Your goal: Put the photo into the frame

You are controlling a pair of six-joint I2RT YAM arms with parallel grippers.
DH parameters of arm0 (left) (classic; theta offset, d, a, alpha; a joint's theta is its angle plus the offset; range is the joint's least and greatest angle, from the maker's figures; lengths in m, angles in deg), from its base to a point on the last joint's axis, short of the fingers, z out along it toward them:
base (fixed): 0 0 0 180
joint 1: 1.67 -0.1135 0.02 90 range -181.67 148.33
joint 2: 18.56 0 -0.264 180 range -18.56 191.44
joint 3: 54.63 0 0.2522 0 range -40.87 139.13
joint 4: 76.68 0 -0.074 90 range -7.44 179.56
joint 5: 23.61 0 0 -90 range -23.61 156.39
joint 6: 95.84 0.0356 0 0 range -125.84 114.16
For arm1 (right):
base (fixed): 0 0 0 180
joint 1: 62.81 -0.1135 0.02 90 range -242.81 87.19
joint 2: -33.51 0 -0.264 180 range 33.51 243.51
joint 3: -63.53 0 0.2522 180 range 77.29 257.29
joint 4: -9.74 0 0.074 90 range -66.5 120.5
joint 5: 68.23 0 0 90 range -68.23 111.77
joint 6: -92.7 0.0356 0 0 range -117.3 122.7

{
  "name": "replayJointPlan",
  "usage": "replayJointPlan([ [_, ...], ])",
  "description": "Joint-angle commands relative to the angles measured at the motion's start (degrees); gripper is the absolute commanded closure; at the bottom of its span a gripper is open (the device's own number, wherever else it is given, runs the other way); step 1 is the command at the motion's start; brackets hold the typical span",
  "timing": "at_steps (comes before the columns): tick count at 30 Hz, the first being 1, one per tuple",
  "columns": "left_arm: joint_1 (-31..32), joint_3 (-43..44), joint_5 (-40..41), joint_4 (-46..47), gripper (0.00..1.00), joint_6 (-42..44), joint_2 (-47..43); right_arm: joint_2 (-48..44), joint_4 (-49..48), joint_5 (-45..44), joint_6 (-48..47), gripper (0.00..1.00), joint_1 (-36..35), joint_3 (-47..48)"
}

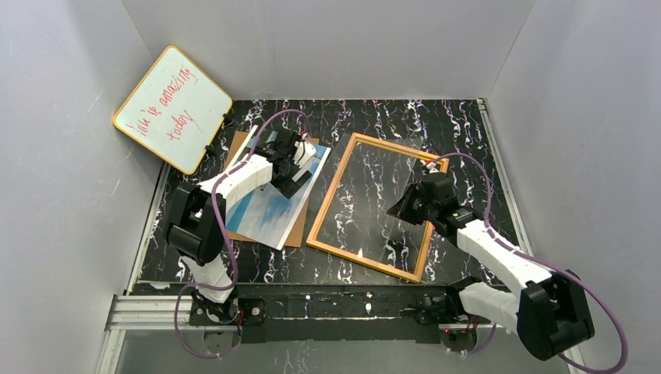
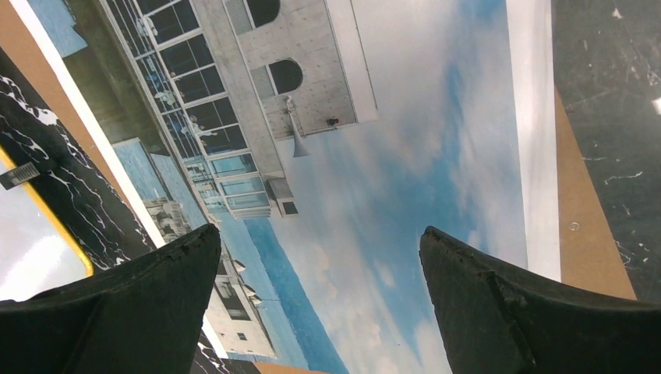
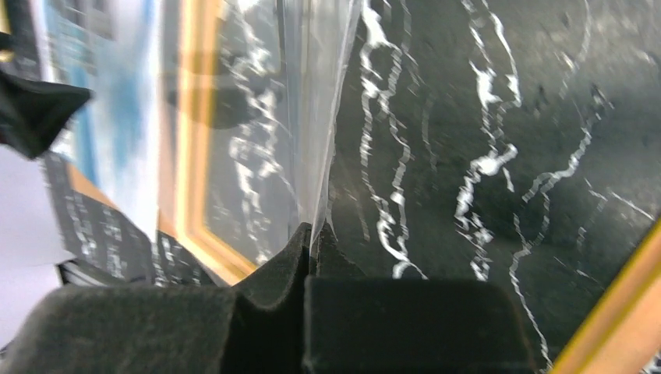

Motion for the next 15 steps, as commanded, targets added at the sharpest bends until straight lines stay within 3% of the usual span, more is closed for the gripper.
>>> replayJointPlan([
  [1, -0.05, 1.14, -0.37, -3.99, 0.02, -0.48, -1.99, 3.63, 11.75, -1.55, -6.15, 0.99, 0.58, 3.50],
  [15, -0.05, 0.42, -0.68, -4.13, 0.02, -0.18, -2.97, 2.54, 15.55, -5.36, -7.94, 0.99, 6.11, 4.73],
])
